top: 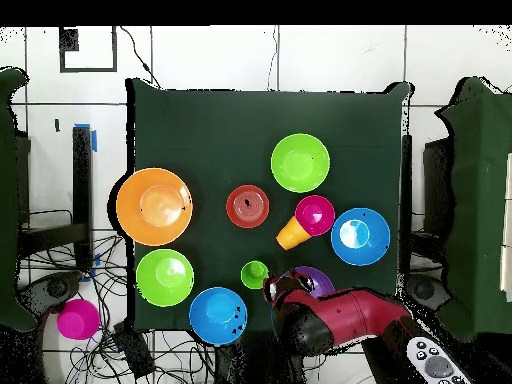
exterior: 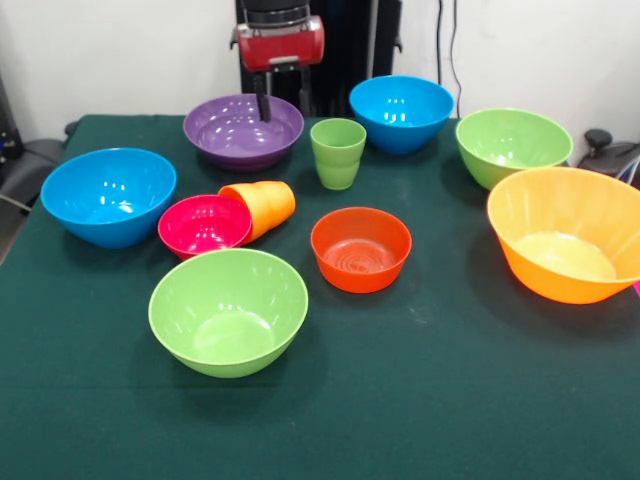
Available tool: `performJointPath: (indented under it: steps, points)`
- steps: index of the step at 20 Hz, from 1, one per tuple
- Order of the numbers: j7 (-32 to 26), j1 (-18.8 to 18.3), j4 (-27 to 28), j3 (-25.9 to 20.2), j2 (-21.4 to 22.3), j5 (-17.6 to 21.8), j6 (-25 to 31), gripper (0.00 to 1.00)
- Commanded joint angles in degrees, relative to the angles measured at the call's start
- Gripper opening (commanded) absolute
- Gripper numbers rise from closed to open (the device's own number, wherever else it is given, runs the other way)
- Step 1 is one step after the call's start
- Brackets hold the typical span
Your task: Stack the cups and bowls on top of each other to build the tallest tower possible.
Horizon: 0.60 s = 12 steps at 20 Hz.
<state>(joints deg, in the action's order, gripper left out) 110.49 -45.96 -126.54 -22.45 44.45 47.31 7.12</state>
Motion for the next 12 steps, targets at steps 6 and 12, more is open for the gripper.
performJointPath:
  steps: [6, 12]
  points:
    - [0.0, 0.4, 5.7, 0.1, -6.1, 3.6, 0.5, 1.00]
    - [0.4, 0.8, 5.9, 1.1, -6.7, 4.5, -0.8, 1.00]
